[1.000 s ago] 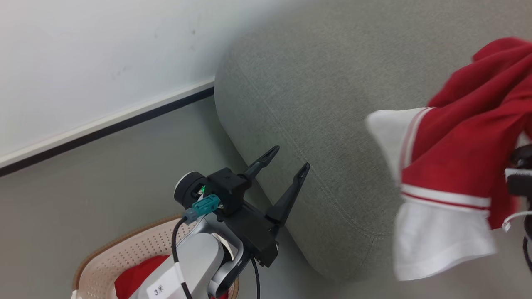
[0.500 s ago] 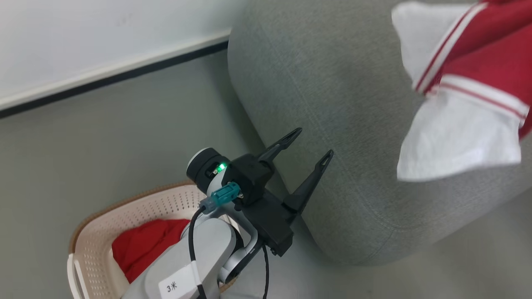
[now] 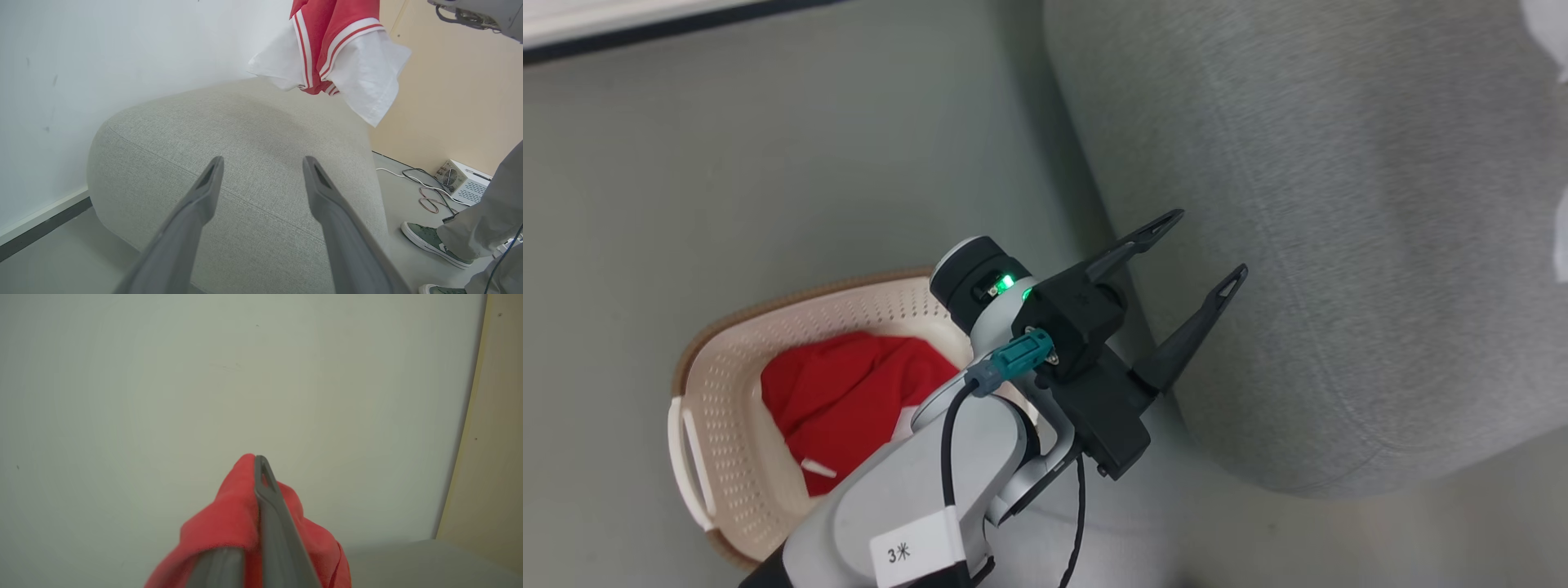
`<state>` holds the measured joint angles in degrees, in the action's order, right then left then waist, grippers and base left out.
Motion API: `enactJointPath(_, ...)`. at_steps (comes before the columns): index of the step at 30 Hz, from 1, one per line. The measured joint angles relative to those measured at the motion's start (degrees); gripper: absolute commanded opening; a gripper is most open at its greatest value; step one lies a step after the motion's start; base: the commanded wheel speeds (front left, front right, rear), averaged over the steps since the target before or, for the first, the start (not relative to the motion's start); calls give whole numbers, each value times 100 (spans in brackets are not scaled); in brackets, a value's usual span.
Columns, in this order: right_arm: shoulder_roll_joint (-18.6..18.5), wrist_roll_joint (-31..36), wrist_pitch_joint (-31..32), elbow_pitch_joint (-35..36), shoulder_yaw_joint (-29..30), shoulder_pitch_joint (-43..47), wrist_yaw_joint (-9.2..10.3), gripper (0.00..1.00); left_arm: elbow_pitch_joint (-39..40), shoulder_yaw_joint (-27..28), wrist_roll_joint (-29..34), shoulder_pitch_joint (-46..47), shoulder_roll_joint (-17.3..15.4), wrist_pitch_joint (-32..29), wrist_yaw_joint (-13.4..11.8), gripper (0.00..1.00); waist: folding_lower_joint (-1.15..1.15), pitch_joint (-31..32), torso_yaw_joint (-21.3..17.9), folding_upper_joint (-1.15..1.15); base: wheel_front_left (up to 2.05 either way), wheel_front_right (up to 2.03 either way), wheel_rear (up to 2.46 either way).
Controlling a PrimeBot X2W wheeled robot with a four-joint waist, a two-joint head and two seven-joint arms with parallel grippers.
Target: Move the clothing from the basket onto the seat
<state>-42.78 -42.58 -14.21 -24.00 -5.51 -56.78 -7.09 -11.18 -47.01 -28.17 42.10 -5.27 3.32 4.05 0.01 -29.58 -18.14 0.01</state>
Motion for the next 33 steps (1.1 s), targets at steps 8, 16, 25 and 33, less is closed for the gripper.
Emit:
enactJointPath(8,-293,-196,-5,-828,279,-534,-3,0,113,21,57,274,16,-32,-1,100,0,-617,401,0,0,0,0)
enactJointPath(16,-147,348,-33,-967,-679,-836,-5,0,13,129,113,520,-12,-12,1,100,0,-1236,705,0,0,0,0)
enactJointPath(25,-54,579,43,-2084,-1290,-587,-7,0,-246,188,112,587,-13,193,54,100,0,-1414,977,0,0,0,0)
enactJointPath(33,52,557,293,-2737,-1511,-534,-7,55,-478,231,103,578,-16,392,56,100,-2,-1184,981,0,0,0,0)
